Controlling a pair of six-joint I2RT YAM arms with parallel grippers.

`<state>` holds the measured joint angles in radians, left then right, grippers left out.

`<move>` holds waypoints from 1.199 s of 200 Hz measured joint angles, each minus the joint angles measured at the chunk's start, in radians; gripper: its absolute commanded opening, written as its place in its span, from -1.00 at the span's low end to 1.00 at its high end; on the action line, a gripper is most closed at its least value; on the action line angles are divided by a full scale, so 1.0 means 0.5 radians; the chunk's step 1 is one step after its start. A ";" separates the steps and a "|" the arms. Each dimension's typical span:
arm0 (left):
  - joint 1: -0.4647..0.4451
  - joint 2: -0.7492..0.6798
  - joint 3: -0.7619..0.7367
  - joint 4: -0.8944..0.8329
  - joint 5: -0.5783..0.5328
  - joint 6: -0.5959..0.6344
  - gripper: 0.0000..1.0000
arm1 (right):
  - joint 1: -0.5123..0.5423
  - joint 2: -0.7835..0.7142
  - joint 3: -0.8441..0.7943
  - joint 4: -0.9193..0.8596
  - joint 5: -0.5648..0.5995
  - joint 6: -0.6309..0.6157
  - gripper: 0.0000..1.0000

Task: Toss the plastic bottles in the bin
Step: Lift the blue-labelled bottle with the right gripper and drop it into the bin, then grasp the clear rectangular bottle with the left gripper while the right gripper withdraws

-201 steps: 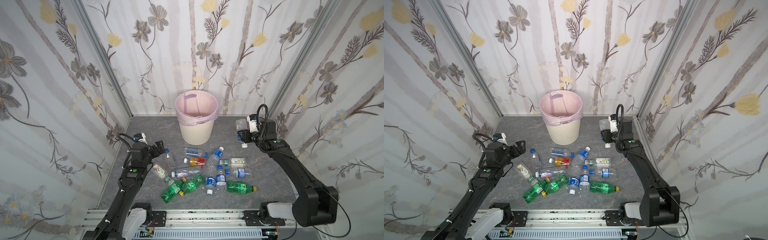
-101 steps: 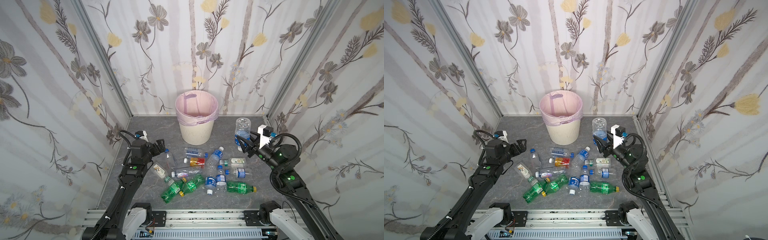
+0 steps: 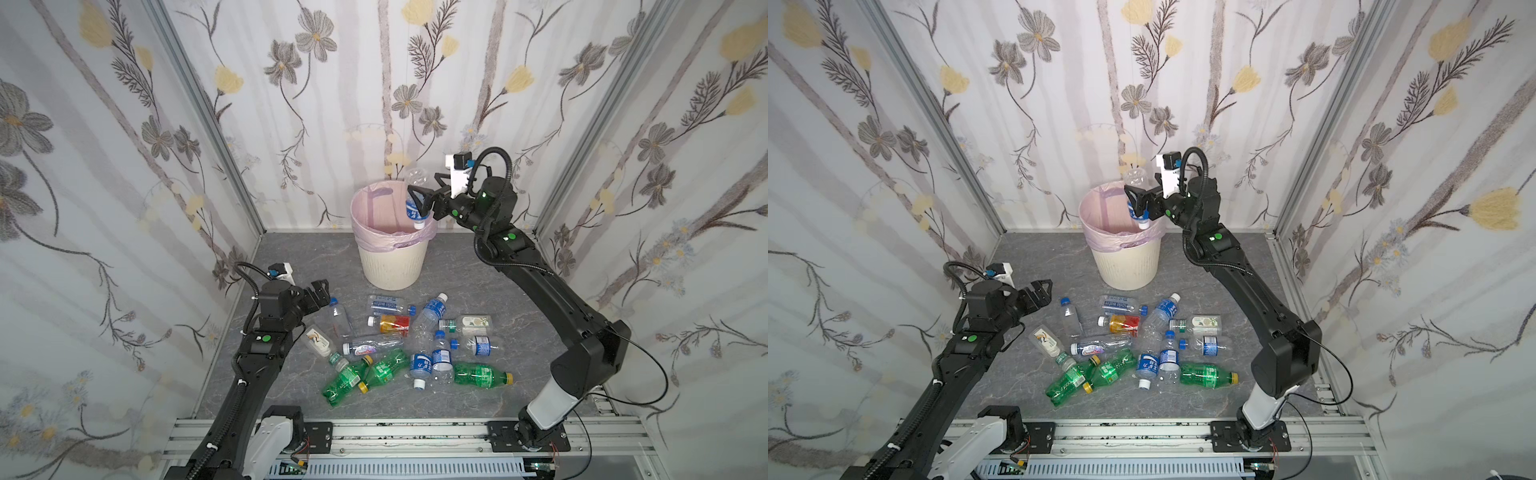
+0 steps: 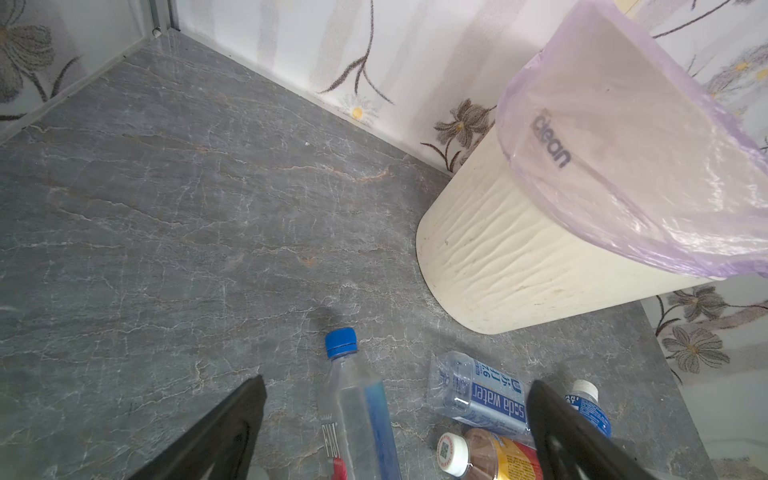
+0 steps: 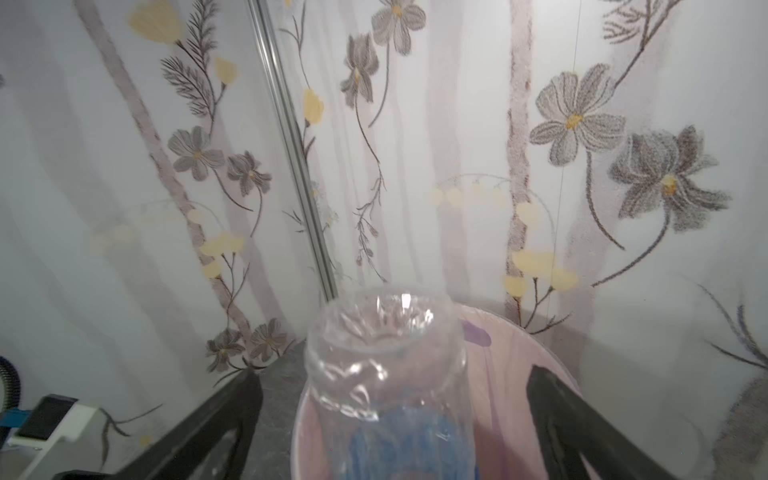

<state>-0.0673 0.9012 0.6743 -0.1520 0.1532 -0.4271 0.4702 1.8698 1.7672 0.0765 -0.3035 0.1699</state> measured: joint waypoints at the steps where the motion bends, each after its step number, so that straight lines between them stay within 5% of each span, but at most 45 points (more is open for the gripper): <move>1: 0.000 -0.001 0.000 -0.002 0.000 0.000 1.00 | 0.000 0.005 0.000 -0.008 0.000 0.001 0.95; 161: -0.029 -0.058 -0.154 -0.261 -0.426 -0.275 1.00 | 0.002 -0.963 -1.196 -0.072 0.050 -0.046 0.99; 240: -0.457 0.060 -0.272 -0.531 -0.468 -0.628 1.00 | 0.000 -1.127 -1.601 -0.063 0.111 -0.042 0.99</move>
<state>-0.2958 0.9314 0.5381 -0.4175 -0.0811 -0.7410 0.4702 1.3064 0.9665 0.0452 -0.2478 0.1490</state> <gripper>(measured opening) 0.997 0.996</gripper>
